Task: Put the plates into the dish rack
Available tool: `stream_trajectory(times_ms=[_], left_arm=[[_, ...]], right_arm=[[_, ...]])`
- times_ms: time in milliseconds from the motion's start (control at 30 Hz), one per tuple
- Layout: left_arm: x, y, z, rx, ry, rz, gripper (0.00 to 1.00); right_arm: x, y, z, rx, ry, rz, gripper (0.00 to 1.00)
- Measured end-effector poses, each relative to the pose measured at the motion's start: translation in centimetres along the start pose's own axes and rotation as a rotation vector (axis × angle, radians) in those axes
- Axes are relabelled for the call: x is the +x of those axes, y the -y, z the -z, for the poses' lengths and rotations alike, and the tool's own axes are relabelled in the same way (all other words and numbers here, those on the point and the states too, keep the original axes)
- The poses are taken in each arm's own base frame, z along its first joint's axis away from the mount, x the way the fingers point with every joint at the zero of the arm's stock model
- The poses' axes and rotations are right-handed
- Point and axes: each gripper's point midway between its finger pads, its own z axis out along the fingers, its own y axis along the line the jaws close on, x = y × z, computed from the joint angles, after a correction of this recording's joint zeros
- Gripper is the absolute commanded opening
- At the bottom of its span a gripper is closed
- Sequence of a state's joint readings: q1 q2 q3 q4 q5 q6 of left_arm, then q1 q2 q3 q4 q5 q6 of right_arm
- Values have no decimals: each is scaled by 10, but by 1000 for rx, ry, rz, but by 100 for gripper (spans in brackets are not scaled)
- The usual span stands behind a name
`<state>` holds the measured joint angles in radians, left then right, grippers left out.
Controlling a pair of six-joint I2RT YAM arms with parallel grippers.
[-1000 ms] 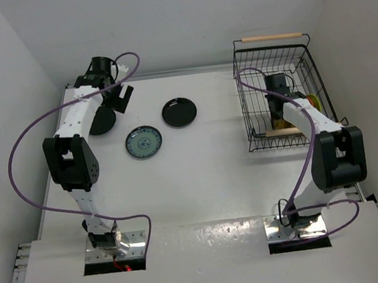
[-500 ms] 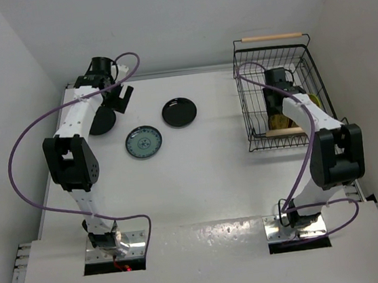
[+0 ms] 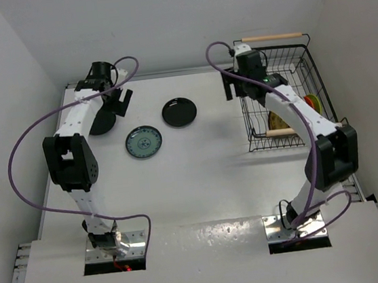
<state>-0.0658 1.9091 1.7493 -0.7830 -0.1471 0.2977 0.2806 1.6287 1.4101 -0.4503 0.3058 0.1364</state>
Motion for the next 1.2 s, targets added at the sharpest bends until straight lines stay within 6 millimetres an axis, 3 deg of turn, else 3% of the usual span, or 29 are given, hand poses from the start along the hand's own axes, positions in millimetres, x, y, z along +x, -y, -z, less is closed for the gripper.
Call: stream_trajectory(times_ms=[100,200,267,367,433,500,600,667,767,867,967,1000,1200], left_arm=[[12,-13,-6,-11,-16,72,100],[32,-51,-11,-49,-24,202,100],[51,-84,-12,-87,-34,296,100],[84,-119,-14,-136,-65,400,100],[106,-124,-18,-142,-101,440,100],[120,-116,-24,-122,-137,448,100],[130,-101,-29,-82,-168,444,100],[130,-97,-30,-73,-169,442,100],[129,-99,-31,-75,-163,444,100],[129,-99,-31,-77,-163,447,100],[129,-100,-31,-76,-161,449,100],[129,-100,-31,-75,-160,450,100],[129,-100,-31,-75,-157,451,100]], right_arm=[[-14,-61,-17,-181,7,-62,82],[-8,-112,-55,-298,-57,-131,82],[5,-139,-83,-337,-108,-174,82],[44,-168,-118,-354,-212,-233,80],[70,-179,-136,-344,-279,-276,77],[87,-186,-150,-335,-316,-319,76],[61,-198,-159,-370,-254,-398,71],[52,-205,-166,-387,-232,-447,59],[61,-216,-178,-406,-250,-517,42],[58,-220,-184,-416,-244,-575,34],[60,-221,-187,-414,-252,-621,12],[62,-222,-188,-417,-258,-633,0],[58,-223,-183,-480,-259,-618,0]])
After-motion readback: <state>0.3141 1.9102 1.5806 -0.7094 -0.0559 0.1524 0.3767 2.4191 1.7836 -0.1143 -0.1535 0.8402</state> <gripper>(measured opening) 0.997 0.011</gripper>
